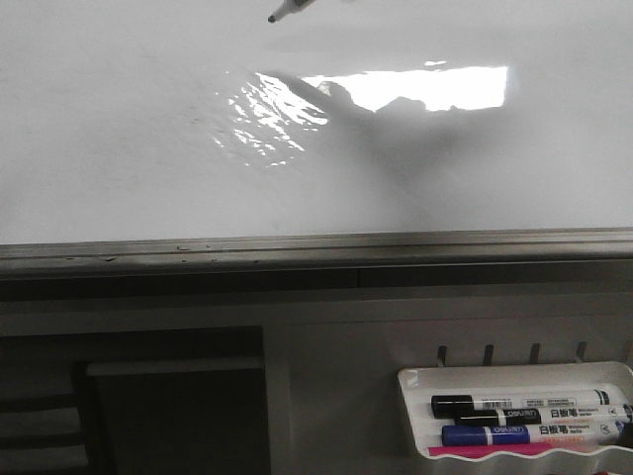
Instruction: Write number 7 on whiteboard
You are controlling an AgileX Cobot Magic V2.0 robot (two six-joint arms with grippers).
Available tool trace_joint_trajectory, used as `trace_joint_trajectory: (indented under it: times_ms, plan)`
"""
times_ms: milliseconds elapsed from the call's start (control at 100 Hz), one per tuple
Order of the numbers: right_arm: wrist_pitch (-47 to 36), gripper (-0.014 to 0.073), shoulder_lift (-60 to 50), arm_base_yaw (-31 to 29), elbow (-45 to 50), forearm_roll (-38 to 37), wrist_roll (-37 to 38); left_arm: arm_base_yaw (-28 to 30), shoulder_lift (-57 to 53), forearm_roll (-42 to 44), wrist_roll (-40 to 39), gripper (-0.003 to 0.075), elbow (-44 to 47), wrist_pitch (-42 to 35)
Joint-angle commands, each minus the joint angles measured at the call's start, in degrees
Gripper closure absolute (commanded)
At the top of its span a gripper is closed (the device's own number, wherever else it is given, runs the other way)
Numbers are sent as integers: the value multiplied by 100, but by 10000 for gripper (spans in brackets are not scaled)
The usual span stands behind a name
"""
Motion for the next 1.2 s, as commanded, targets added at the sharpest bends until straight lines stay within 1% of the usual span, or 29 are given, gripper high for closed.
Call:
trace_joint_trajectory:
  times_ms: [0,70,240,370,590,730,890,990,1190]
  plan:
    - [-194,646,87,58,-318,259,-100,10,-37,-82,-43,209,-156,-444]
    - [-478,646,199,102,-362,351,-100,10,-37,-82,-43,209,-156,-444]
    - [-667,646,344,102,-372,363,-100,10,-37,-82,-43,209,-156,-512]
    - [-1008,646,360,102,-339,363,-100,10,-37,-82,-43,209,-156,-595]
    - [-1554,646,-68,59,-91,363,-100,10,-37,-82,-43,209,-156,-610]
    - [-1557,646,-271,-227,133,363,-100,10,-37,-82,-43,209,-156,-618]
    - [-927,646,-269,-559,255,363,8,10,-37,-82,-43,208,-156,-618]
    - [-590,646,-277,-568,474,363,72,10,-37,-82,-43,209,-156,-618]
    - [438,646,-329,-568,1079,281,240,0,-37,-106,-43,209,-156,-618]
